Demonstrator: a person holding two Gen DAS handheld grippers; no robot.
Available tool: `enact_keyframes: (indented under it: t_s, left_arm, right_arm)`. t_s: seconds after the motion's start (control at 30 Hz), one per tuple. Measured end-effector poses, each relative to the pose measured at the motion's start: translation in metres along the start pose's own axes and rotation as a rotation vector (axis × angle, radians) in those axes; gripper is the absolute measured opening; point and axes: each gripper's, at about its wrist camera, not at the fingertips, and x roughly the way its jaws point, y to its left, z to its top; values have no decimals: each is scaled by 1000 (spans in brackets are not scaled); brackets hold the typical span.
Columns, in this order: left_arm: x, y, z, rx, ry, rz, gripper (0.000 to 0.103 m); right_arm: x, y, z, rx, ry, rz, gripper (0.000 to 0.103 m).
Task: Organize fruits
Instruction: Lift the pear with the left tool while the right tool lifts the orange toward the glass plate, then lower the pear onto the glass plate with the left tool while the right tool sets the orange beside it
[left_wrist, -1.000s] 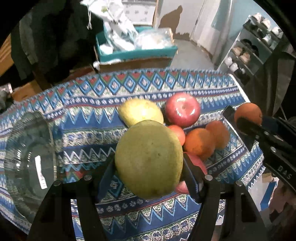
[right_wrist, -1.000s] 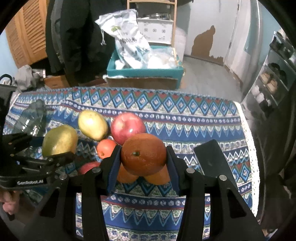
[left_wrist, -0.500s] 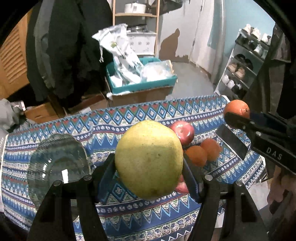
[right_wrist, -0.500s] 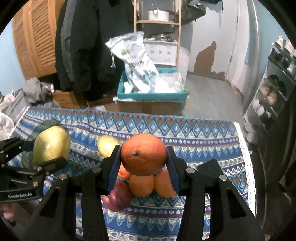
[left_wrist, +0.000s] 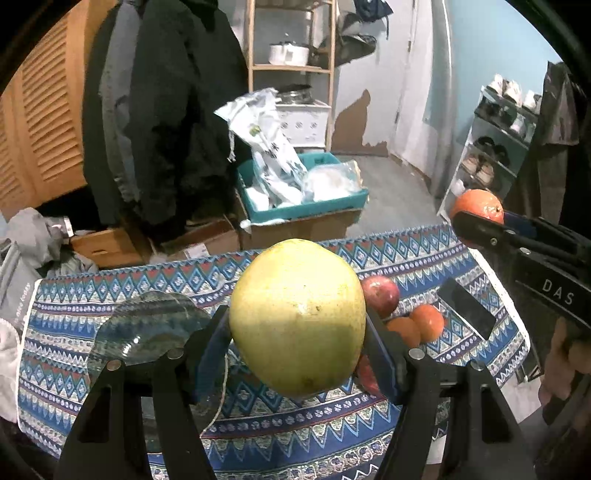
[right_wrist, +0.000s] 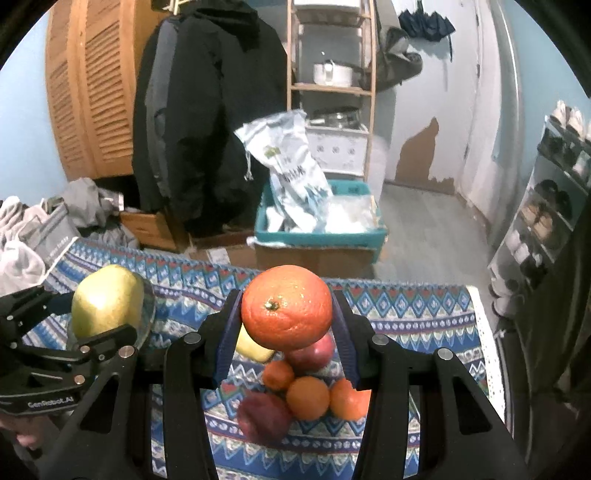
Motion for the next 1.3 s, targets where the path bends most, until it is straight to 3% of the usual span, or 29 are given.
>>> enact_keyframes:
  t_s: [0.43, 1.3]
  left_arm:
    - [-21, 41, 6, -70, -48, 60, 71]
    - [-23, 163, -33, -263, 0, 226, 71]
  right_arm:
    - [2, 41, 23, -29, -28, 69, 47]
    - [71, 165, 31, -148, 96, 222, 47]
